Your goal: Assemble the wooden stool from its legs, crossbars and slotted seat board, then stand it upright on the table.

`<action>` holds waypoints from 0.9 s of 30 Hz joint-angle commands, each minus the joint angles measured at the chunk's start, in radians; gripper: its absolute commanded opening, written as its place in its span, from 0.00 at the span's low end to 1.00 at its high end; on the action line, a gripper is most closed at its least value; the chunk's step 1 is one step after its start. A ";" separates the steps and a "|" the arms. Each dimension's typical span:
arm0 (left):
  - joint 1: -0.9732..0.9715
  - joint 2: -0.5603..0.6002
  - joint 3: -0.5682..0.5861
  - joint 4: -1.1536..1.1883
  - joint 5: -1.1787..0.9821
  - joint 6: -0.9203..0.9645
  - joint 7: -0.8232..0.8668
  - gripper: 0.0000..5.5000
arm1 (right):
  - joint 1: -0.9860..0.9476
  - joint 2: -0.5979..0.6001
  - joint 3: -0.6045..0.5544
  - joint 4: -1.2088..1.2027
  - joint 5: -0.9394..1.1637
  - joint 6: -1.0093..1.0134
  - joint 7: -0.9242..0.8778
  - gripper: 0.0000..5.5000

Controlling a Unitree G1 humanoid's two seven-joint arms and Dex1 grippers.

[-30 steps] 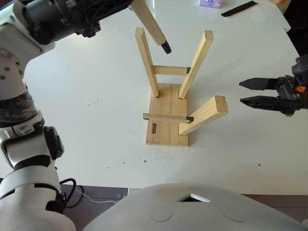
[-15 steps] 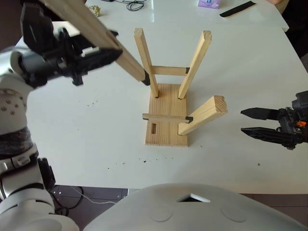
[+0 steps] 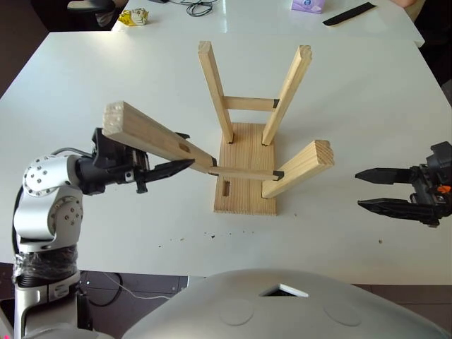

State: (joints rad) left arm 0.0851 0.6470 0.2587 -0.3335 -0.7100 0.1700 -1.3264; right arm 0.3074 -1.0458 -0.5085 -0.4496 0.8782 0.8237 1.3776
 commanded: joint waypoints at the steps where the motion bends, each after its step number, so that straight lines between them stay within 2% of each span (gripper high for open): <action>1: 0.061 -0.029 -0.031 -0.050 0.017 -0.033 0.026 0.38 | -0.043 -0.052 0.028 0.024 -0.014 -0.016 0.030 0.60; 18: 0.186 -0.122 -0.135 -0.023 0.096 -0.184 0.071 0.38 | -0.159 -0.113 0.129 0.096 -0.034 -0.045 0.104 0.60; 27: 0.187 -0.134 -0.184 0.088 0.162 -0.315 0.038 0.38 | -0.184 -0.121 0.164 0.104 -0.042 -0.056 0.128 0.60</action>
State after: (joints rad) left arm 0.2836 0.5052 0.0926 -0.2807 -0.5988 -0.1173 -1.2756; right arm 0.1337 -1.1497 -0.3505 -0.3364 0.8476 0.7801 1.4994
